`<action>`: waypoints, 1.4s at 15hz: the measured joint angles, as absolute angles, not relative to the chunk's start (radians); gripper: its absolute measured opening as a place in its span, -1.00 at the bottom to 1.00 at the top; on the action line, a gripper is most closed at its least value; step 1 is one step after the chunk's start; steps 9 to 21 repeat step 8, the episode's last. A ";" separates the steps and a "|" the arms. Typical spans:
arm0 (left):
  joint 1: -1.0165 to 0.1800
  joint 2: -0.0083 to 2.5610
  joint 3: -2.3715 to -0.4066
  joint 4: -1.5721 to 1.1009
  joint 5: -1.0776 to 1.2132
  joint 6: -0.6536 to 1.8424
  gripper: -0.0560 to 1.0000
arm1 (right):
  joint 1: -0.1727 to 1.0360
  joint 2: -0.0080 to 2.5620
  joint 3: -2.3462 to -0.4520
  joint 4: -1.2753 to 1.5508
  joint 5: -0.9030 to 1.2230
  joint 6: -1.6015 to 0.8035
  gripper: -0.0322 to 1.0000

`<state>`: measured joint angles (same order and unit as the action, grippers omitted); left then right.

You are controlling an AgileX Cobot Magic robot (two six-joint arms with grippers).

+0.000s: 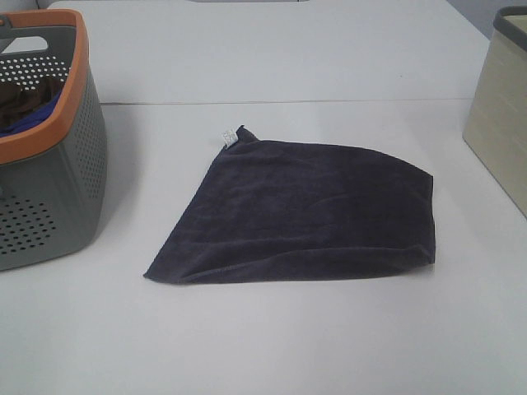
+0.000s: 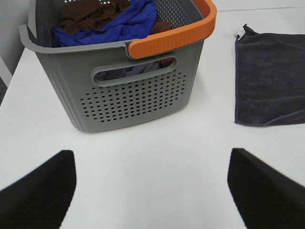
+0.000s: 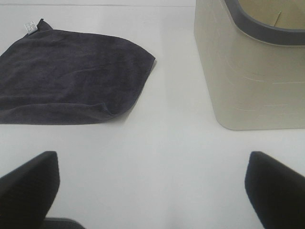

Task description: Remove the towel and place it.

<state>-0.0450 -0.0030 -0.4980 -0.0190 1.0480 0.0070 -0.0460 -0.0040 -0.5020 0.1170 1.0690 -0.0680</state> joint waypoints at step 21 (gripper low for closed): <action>-0.045 -0.003 -0.498 -0.019 1.048 0.007 0.65 | -0.046 -0.004 -0.502 0.117 1.069 -0.068 0.92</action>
